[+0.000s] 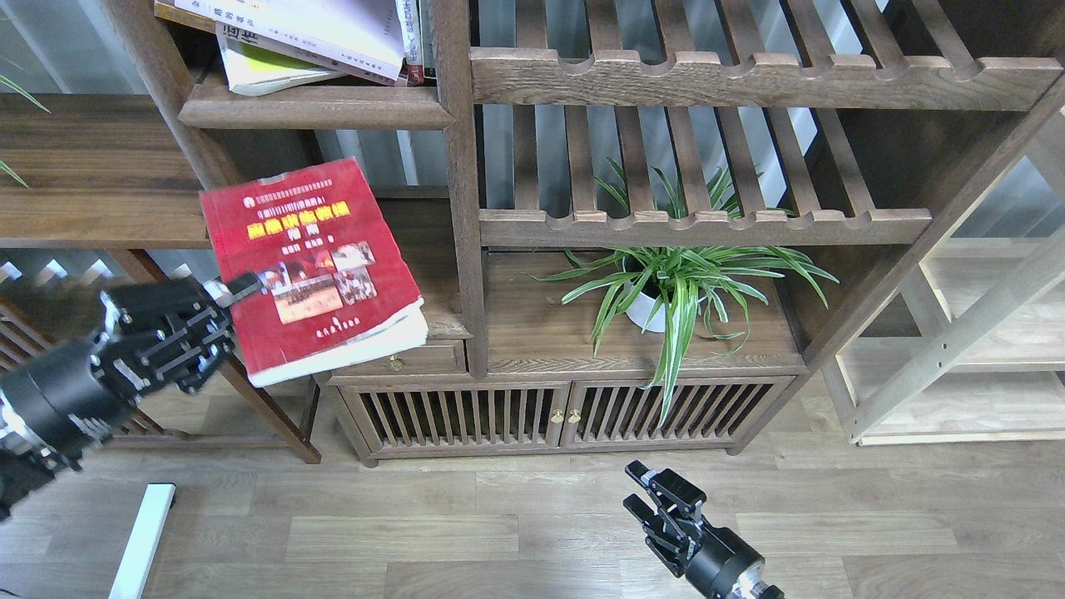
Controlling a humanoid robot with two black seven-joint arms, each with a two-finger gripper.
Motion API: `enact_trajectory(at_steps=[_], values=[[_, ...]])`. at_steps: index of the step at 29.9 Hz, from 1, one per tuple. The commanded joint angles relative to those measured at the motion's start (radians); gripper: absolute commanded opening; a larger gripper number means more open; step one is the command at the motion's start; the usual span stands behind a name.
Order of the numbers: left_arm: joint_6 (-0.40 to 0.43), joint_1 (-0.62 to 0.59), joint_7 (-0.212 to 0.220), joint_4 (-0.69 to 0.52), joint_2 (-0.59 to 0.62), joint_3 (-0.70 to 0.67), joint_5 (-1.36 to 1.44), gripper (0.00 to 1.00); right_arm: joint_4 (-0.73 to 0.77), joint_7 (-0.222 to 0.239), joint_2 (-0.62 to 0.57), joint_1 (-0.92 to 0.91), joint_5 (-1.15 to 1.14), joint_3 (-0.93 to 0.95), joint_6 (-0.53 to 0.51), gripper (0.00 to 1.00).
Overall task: Organize books on shelf
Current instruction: 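Lift the red book with the left gripper onto the top shelf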
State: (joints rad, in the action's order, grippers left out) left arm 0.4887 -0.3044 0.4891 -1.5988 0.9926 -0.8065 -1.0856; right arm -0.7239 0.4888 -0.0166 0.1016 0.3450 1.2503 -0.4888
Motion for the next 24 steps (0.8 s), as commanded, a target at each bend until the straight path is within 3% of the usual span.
enact_trajectory(at_steps=[1, 12, 20, 24], values=[[0.0, -0.061, 0.0, -0.01, 0.064, 0.007, -0.033, 0.08, 0.0, 0.0, -0.011, 0.004, 0.005, 0.001, 0.0, 0.68], [0.0, -0.206, 0.0, -0.026, 0.195, 0.01, -0.056, 0.08, -0.008, 0.0, -0.017, 0.006, 0.017, 0.006, 0.0, 0.68], [0.0, -0.439, 0.0, -0.017, 0.193, 0.013, -0.053, 0.06, -0.015, 0.0, -0.019, 0.006, 0.023, 0.006, 0.0, 0.68], [0.0, -0.492, 0.0, -0.017, 0.19, 0.003, -0.019, 0.05, -0.017, 0.0, -0.031, 0.007, 0.046, 0.008, 0.0, 0.68]])
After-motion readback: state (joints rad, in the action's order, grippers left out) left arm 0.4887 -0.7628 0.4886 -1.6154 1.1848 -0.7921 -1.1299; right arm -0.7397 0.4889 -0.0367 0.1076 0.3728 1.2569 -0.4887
